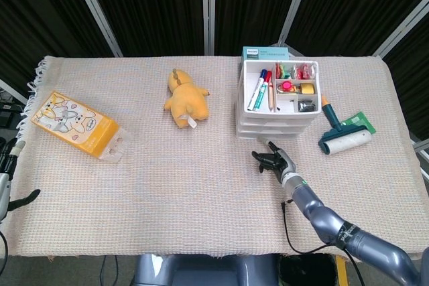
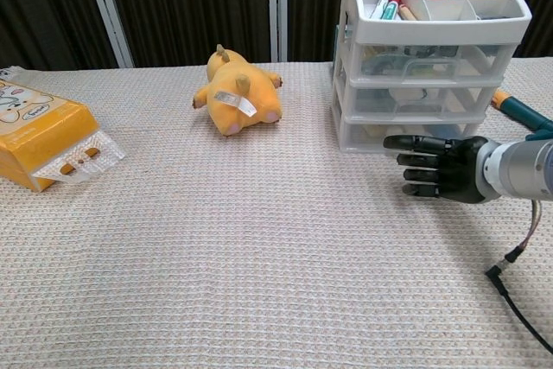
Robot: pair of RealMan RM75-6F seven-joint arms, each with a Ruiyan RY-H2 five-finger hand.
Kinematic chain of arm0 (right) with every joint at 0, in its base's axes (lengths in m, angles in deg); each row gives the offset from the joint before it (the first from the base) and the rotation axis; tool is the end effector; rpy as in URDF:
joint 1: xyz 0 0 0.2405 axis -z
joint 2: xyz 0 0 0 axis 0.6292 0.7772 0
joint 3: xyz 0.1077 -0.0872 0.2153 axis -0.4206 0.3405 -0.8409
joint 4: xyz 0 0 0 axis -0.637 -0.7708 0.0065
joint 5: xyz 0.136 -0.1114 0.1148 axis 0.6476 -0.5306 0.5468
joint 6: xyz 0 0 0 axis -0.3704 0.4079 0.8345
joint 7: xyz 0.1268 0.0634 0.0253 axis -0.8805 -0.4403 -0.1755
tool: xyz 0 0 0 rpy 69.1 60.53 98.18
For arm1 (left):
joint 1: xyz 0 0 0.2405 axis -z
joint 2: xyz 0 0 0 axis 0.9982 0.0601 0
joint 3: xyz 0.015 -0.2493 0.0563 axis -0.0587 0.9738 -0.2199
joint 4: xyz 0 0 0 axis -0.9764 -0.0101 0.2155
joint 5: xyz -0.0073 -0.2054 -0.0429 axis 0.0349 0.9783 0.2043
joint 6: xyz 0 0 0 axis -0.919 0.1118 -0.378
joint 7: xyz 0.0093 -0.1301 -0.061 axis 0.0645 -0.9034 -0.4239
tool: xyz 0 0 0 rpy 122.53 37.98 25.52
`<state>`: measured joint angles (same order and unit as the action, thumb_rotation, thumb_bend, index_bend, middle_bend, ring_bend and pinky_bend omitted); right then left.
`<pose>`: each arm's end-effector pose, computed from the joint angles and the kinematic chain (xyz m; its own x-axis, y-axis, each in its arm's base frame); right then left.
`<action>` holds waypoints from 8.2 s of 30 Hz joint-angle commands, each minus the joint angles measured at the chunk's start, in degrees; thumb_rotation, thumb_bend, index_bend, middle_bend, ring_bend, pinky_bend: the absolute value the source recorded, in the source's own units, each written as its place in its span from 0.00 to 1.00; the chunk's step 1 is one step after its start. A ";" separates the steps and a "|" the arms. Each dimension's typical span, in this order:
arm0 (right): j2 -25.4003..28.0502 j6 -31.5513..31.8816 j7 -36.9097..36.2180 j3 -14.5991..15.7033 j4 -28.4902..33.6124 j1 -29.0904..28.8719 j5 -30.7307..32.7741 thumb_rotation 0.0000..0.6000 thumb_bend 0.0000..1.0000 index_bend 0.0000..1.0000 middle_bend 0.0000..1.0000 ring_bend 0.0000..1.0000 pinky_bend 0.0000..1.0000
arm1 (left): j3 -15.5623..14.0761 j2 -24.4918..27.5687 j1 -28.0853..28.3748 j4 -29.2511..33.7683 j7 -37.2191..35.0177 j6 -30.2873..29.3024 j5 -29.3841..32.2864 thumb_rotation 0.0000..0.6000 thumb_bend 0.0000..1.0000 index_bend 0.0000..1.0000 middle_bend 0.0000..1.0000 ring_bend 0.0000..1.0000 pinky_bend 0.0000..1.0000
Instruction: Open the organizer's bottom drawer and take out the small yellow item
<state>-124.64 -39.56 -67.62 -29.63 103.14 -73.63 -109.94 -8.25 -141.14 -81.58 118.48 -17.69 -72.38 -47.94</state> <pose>-0.1996 -0.3547 -0.0432 -0.9550 -0.0886 0.2831 -0.2698 0.6565 -0.7045 -0.3090 0.1871 0.1696 0.4544 -0.0548 0.8891 0.8908 0.0349 -0.4531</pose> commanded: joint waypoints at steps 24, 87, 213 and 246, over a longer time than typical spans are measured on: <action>0.72 1.51 -2.66 0.05 -1.09 -0.34 4.63 1.00 0.27 0.18 0.89 0.91 0.75 | -0.25 0.13 0.06 0.32 -0.11 0.08 -0.57 1.00 0.02 0.00 0.00 0.00 0.00; -0.52 -6.21 -8.13 -2.59 -4.89 0.07 4.03 1.00 0.27 0.25 0.89 0.91 0.74 | -0.50 0.41 0.33 0.43 -0.80 0.56 -0.96 1.00 0.02 0.00 0.00 0.00 0.00; 9.54 -1.05 -1.81 -1.11 18.77 15.33 -16.29 1.00 0.28 0.18 0.88 0.91 0.74 | -1.83 1.36 -0.71 1.66 -1.56 -1.85 -4.46 1.00 0.02 0.00 0.00 0.00 0.00; 0.38 28.97 34.64 7.94 5.11 5.70 -20.73 1.00 0.28 0.25 0.88 0.91 0.74 | -1.49 1.37 -0.76 1.79 -1.23 -1.70 -3.97 1.00 0.02 0.00 0.00 0.00 0.00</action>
<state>-124.01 -10.43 -33.08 -21.76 108.57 -67.71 -130.84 -9.74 -139.77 -82.35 120.27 -18.92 -74.08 -51.91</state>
